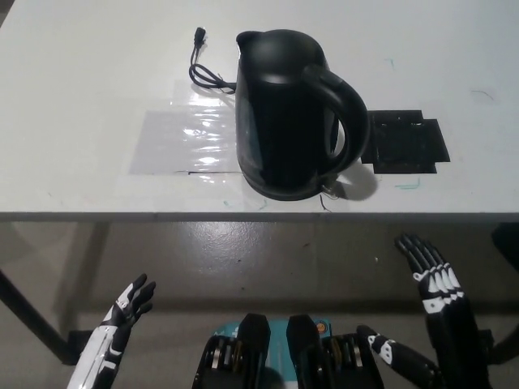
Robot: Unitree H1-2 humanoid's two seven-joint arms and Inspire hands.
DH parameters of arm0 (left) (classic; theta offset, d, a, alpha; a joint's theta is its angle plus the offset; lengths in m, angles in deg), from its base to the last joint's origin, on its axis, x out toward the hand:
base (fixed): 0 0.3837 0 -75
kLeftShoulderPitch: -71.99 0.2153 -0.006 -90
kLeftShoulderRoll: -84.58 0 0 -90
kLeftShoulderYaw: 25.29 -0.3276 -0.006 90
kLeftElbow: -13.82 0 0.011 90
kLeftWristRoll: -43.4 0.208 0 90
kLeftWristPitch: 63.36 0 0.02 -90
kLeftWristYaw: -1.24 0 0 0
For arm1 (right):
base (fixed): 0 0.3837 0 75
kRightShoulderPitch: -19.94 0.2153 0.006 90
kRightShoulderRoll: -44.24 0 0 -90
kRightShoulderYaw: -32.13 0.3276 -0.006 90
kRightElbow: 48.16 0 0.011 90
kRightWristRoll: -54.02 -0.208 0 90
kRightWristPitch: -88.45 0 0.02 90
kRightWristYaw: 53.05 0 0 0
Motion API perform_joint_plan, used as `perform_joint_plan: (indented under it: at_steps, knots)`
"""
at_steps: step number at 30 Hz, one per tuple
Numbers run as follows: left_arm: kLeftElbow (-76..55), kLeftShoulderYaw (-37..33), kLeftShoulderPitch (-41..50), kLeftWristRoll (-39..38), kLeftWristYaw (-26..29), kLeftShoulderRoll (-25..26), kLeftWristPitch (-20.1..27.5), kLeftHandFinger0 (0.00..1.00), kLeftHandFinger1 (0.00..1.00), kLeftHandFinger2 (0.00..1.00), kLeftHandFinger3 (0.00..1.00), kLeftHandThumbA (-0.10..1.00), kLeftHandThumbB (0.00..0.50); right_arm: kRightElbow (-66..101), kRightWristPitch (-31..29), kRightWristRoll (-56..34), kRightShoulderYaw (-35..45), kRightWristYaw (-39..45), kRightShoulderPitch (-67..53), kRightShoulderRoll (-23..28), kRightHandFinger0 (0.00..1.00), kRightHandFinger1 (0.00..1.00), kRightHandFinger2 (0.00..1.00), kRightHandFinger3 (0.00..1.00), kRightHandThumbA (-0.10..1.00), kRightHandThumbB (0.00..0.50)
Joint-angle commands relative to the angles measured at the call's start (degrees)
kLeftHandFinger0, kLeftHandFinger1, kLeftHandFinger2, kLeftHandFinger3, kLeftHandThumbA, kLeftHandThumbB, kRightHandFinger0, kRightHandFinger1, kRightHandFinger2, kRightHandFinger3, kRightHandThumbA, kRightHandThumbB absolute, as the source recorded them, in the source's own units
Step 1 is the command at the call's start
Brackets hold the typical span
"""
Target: A kettle is kept at the center of the table close to the robot and the robot uses its right index finger to press downwards on the transparent start boiling button
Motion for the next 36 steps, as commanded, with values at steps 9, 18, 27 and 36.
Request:
perform_joint_plan:
  at_steps: [9,18,27,36]
  knots:
    - [0.59,0.32,0.23,-1.89,-1.45,0.83,2.05,1.0,1.0,1.0,1.0,1.0,0.28,-12.72,-7.53,-14.81,-6.51,-10.63,1.9,3.59,1.0,1.0,1.0,1.0,1.0,0.252]
    - [4.48,0.68,0.2,-0.13,-0.95,0.94,2.41,1.0,1.0,1.0,1.0,1.0,0.301,-17.37,-7.53,-14.65,-10.85,-11.5,3.49,3.94,1.0,1.0,1.0,1.0,1.0,0.285]
    - [5.76,0.74,-0.12,-0.35,-1.18,1.37,2.49,1.0,1.0,1.0,1.0,1.0,0.294,-18.4,-7.53,-17.53,-12.49,-9.44,4.02,3.72,1.0,1.0,1.0,1.0,1.0,0.273]
    - [5.7,0.73,-0.39,-0.63,-1.33,1.39,2.14,1.0,1.0,1.0,1.0,1.0,0.284,-18.3,-7.53,-18.63,-12.54,-8.72,4.66,3.71,1.0,1.0,1.0,1.0,1.0,0.279]
